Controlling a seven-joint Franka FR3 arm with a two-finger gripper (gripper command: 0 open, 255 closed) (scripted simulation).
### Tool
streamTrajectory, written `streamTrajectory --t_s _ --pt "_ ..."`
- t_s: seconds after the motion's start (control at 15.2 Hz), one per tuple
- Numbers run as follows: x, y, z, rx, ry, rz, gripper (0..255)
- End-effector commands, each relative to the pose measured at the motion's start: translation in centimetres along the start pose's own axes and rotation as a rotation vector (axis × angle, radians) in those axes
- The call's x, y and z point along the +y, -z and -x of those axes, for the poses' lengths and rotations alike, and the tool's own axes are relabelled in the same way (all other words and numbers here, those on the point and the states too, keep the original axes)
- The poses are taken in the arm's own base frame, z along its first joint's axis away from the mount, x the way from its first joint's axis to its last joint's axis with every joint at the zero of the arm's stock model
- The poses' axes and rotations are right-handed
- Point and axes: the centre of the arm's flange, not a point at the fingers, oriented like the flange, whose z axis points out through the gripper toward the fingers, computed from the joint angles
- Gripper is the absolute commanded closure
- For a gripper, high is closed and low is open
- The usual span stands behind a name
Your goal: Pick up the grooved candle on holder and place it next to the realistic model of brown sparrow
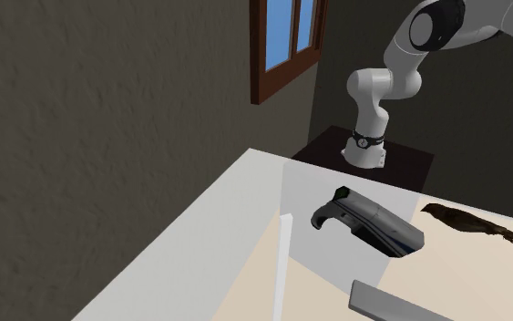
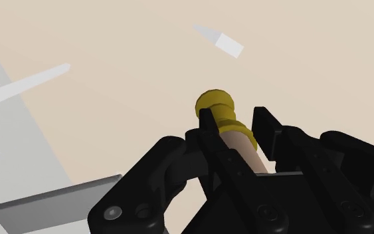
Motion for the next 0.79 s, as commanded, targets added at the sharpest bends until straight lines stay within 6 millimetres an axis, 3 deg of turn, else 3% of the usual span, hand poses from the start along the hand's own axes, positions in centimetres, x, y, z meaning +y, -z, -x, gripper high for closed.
streamTrajectory --t_s 0.0,0.4,0.73 --pt "0.0 -1.0 -0.2 0.0 0.0 0.0 255" --pt "-0.1 -4.3 -0.2 0.0 0.0 0.0 255" --pt "-0.1 -4.3 -0.2 0.0 0.0 0.0 255"
